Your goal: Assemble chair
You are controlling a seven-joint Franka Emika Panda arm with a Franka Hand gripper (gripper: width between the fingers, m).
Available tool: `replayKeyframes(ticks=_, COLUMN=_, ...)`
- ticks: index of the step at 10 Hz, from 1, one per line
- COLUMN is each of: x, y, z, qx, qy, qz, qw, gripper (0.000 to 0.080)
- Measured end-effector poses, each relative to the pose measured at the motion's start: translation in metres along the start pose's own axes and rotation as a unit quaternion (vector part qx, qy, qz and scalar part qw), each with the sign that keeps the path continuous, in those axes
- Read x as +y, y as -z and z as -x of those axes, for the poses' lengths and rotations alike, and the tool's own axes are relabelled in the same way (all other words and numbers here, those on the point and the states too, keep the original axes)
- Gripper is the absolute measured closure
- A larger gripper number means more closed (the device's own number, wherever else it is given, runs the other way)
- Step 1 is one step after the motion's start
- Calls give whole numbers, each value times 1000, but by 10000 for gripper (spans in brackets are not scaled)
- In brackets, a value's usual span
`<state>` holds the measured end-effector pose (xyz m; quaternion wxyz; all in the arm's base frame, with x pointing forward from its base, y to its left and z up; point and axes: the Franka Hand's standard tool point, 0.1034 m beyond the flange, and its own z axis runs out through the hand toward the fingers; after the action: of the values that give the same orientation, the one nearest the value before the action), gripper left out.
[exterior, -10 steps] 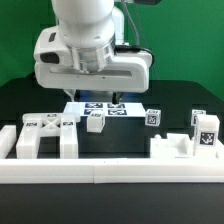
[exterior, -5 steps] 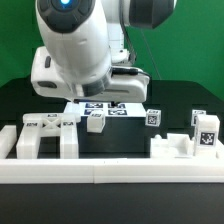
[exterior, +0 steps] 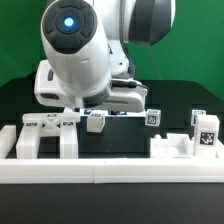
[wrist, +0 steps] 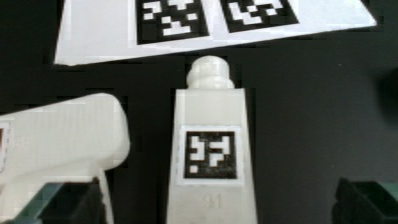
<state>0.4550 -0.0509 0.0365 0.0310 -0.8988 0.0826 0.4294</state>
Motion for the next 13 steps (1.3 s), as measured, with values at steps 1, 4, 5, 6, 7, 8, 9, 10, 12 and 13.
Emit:
replayKeyframes(ticks=1, x=1, y=-2, z=0, qx=-10, qy=-1, qz=0, qw=1000, gripper=150)
replayKeyframes(ticks=4, x=2, y=-6, z=5, qx=-66, qy=-3, qz=0, qw=998, gripper=150)
replayKeyframes(ticks=5, x=1, y=-6, z=-4, qx=-54, qy=2, qz=3, qw=999, gripper=150)
replayKeyframes(ticks=6, x=-1, y=-4, z=-3, qx=-50, qy=13, qz=2, qw=999, gripper=150)
replayKeyframes(ticks=7, x=-2, y=-4, z=-4, qx=-48, qy=18, qz=2, qw=999, gripper=150)
replayKeyframes(ticks=8, x=-3, y=-4, z=-4, qx=-46, qy=19, qz=3, qw=999, gripper=150)
replayKeyframes(ticks=9, x=-4, y=-4, z=-6, qx=-44, qy=20, qz=4, qw=999, gripper=150)
replayKeyframes(ticks=10, x=-4, y=-6, z=-8, qx=-43, qy=19, qz=4, qw=999, gripper=150)
replayKeyframes(ticks=12, x=-3, y=-9, z=-9, qx=-42, qy=17, qz=6, qw=999, gripper=150)
replayKeyframes(ticks=13, x=-3, y=-11, z=-8, qx=-44, qy=14, qz=7, qw=999, gripper=150)
